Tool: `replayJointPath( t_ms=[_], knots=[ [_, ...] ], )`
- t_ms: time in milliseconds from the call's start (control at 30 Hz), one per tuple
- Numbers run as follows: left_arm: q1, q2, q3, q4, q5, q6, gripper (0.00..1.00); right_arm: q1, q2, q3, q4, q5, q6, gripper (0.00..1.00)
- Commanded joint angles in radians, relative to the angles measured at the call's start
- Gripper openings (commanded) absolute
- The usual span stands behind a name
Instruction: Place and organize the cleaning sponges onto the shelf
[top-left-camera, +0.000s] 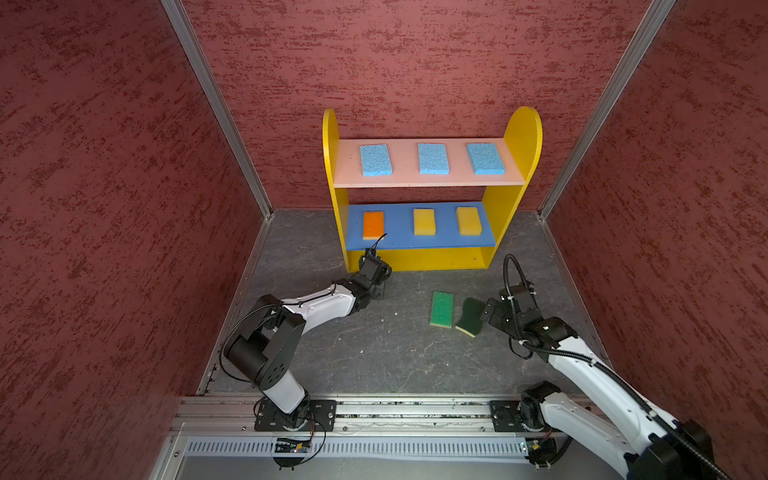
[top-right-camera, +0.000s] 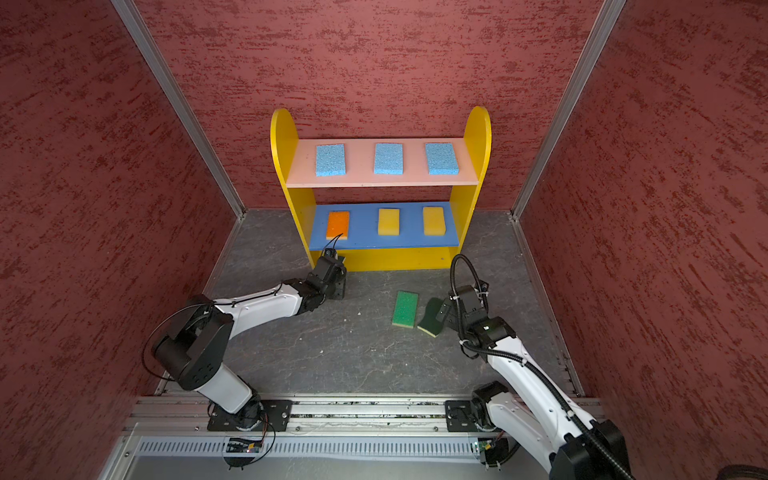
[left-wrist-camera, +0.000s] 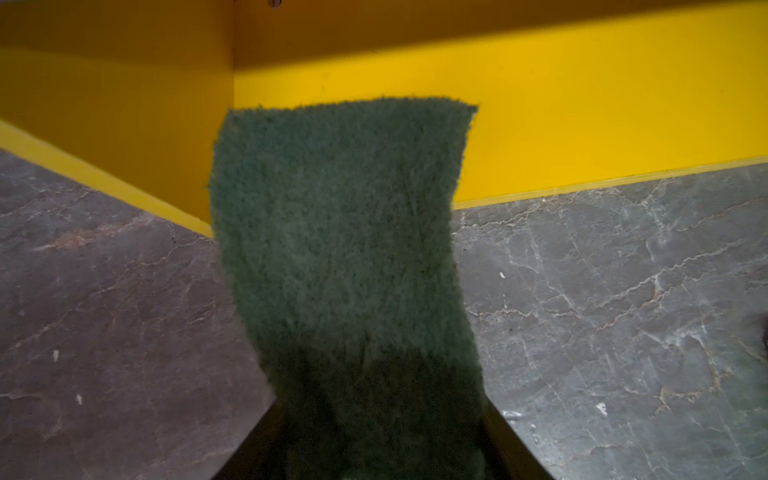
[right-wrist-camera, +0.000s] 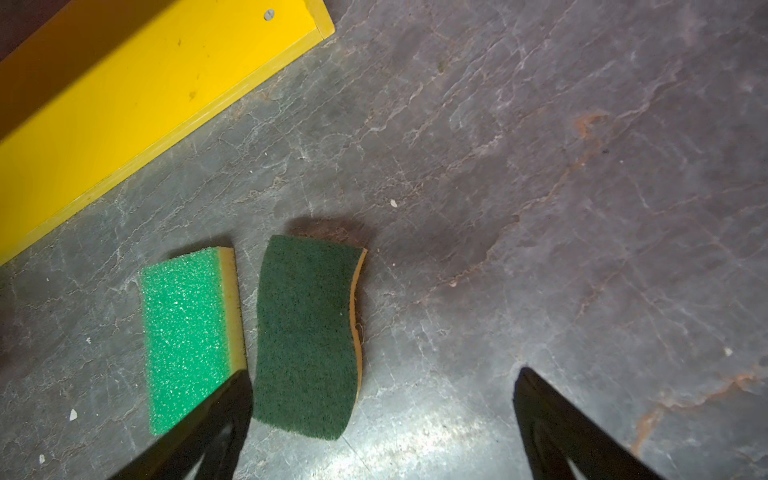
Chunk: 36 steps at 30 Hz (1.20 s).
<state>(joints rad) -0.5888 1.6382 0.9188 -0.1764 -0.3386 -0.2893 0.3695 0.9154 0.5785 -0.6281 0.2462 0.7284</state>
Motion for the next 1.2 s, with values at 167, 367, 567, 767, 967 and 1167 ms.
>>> replayJointPath(
  t_ms=[167, 367, 567, 767, 967, 1167],
  knots=[
    [0.032, 0.063, 0.068, 0.056, 0.017, 0.053, 0.59, -0.003, 0.008, -0.027, 0.097, -0.002, -0.042, 0.99],
    [0.042, 0.109, 0.095, 0.062, 0.006, 0.059, 0.59, -0.004, 0.038, -0.019, 0.138, -0.018, -0.057, 0.99],
    [0.054, 0.125, 0.095, 0.091, -0.008, 0.059, 0.59, -0.004, 0.070, -0.016, 0.184, -0.039, -0.070, 0.99],
    [0.074, 0.143, 0.107, 0.108, 0.000, 0.076, 0.60, -0.003, 0.110, -0.016, 0.223, -0.052, -0.081, 0.99],
    [0.091, 0.168, 0.130, 0.109, -0.001, 0.086, 0.61, -0.003, 0.145, -0.013, 0.253, -0.067, -0.081, 0.99],
    [0.093, 0.192, 0.140, 0.131, 0.010, 0.087, 0.61, -0.003, 0.155, -0.009, 0.270, -0.071, -0.088, 0.99]
  ],
)
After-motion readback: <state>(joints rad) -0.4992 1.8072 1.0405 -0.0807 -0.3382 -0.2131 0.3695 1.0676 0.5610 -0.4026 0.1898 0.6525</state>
